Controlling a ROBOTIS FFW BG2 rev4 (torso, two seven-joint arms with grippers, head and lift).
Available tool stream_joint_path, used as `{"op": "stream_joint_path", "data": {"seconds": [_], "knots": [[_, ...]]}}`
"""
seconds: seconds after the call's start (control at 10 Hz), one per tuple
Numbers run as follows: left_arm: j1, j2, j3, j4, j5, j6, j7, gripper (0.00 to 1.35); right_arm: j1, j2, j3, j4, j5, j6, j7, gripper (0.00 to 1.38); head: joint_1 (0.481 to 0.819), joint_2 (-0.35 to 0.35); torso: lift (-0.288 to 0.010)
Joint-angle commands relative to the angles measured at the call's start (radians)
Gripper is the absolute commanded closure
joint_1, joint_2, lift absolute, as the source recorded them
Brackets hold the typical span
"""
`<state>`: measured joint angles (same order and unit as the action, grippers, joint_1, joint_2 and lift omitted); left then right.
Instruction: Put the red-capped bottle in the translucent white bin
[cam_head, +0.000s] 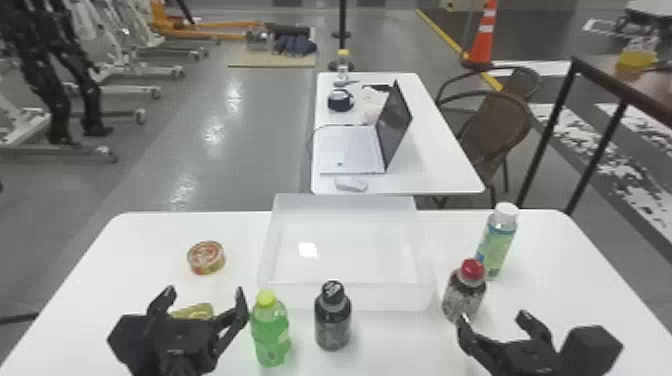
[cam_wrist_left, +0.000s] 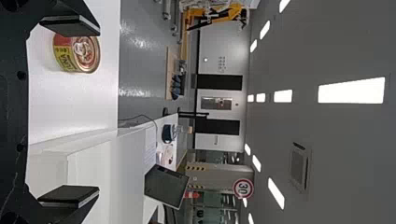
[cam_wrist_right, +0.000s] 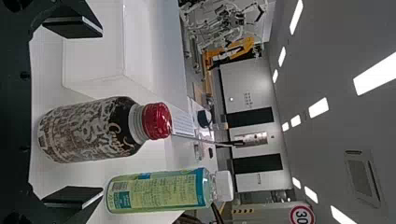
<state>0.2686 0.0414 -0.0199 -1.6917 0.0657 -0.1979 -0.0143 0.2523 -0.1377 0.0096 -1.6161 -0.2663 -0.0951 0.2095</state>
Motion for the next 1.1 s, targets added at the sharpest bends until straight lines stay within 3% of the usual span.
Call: {"op": "stream_joint_path", "data": {"seconds": [0.0, 0.3, 0.7, 1.0], "knots": [[0.000, 0.000, 0.000, 0.001, -0.006, 0.000, 0.000, 0.11, -0.007, -0.010, -0.014, 0.021, 0.007, 0.000, 0.010, 0.11, 0.549, 0.000, -0.100], [0.000, -0.001, 0.000, 0.001, -0.009, 0.003, -0.001, 0.11, -0.045, -0.010, -0.088, 0.068, 0.070, 0.044, 0.114, 0.11, 0.549, 0.000, -0.100], [-0.003, -0.008, 0.002, 0.004, -0.007, 0.005, -0.009, 0.11, -0.171, -0.016, -0.188, 0.232, 0.133, 0.072, 0.378, 0.11, 0.549, 0.000, -0.100], [-0.003, -0.015, 0.008, 0.009, -0.003, 0.003, -0.016, 0.11, -0.237, -0.036, -0.188, 0.335, 0.154, 0.051, 0.467, 0.11, 0.549, 0.000, -0.100]]}}
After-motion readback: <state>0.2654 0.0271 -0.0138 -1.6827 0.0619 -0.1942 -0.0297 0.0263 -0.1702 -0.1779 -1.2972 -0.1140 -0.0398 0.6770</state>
